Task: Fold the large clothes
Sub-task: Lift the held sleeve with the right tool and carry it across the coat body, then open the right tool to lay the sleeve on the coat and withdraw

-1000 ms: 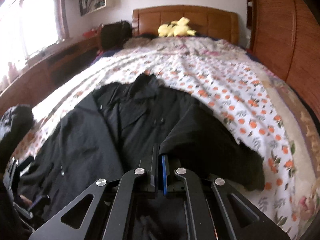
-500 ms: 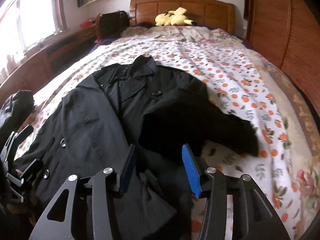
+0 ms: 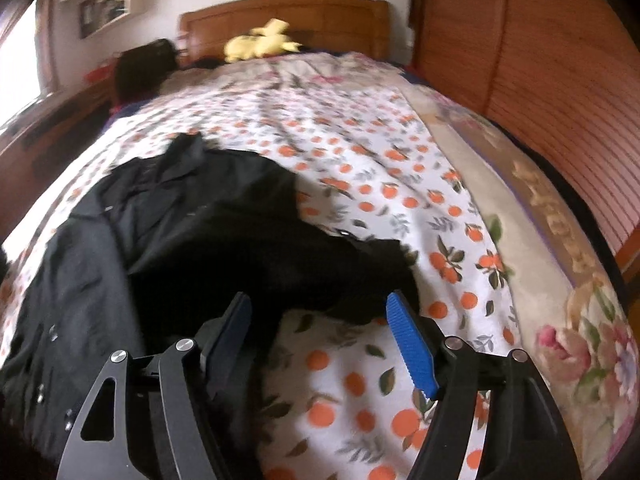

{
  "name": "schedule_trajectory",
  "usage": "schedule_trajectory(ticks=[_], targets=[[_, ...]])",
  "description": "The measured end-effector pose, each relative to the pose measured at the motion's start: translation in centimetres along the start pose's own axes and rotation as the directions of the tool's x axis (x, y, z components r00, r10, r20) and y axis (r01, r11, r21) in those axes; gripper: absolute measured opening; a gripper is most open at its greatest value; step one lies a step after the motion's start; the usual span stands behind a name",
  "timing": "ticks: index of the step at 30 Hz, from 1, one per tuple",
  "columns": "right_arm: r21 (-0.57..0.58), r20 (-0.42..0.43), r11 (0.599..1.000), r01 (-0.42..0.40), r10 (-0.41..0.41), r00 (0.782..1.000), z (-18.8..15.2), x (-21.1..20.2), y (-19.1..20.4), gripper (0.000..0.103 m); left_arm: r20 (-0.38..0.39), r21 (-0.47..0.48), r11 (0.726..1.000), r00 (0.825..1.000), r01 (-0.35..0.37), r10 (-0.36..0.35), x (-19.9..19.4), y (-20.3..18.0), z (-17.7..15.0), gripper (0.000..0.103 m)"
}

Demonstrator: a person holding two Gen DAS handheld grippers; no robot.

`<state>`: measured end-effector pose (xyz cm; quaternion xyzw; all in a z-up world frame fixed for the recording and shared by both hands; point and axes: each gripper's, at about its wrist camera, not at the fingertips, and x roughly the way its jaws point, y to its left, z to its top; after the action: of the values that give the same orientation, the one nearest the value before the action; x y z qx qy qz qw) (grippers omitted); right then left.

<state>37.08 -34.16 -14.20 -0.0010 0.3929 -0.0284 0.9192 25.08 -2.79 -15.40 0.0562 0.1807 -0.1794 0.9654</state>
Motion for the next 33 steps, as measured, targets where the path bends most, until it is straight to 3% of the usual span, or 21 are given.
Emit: schedule_trajectory(ticks=[5, 11, 13, 14, 15, 18, 24, 33], targets=[[0.095, -0.054, 0.995, 0.032, -0.027, 0.998, 0.6, 3.9, -2.4, 0.067, -0.009, -0.011, 1.000, 1.000, -0.001, 0.001, -0.2, 0.8, 0.0, 0.100], [0.175, -0.094, 0.984, 0.021, -0.004, 0.996, 1.1, 6.6, -3.6, 0.065, -0.015, -0.021, 1.000, 1.000, -0.002, 0.002, -0.4, 1.5, -0.1, 0.100], [0.166, -0.109, 0.986, 0.030, -0.012, 0.994, 1.0, 7.2, -3.5, 0.048, -0.017, -0.020, 1.000, 1.000, -0.006, 0.006, -0.4, 1.6, -0.1, 0.100], [0.162, -0.122, 0.986, 0.034, -0.014, 0.992, 1.0, 7.5, -3.4, 0.030, -0.017, -0.020, 1.000, 1.000, -0.007, 0.007, -0.4, 1.7, -0.1, 0.100], [0.158, -0.129, 0.987, 0.036, -0.016, 0.991, 0.9, 7.6, -3.4, 0.020, -0.018, -0.020, 1.000, 1.000, -0.009, 0.009, -0.6, 1.8, -0.1, 0.100], [0.122, -0.110, 0.991, 0.046, -0.033, 0.993, 1.0, 6.9, -2.9, 0.006, -0.017, -0.020, 1.000, 1.000, -0.015, 0.014, -0.9, 2.0, -0.1, 0.100], [0.070, -0.009, 0.997, 0.036, -0.036, 0.999, 2.3, 2.8, -1.1, 0.005, -0.009, -0.023, 0.999, 0.999, -0.033, 0.033, -1.9, 2.7, -0.2, 0.100], [-0.077, 0.109, 0.997, -0.022, 0.030, 0.994, 3.8, -3.8, 5.6, 0.005, 0.003, -0.037, 0.997, 0.998, -0.067, 0.067, -3.7, 4.2, -0.4, 0.100]])
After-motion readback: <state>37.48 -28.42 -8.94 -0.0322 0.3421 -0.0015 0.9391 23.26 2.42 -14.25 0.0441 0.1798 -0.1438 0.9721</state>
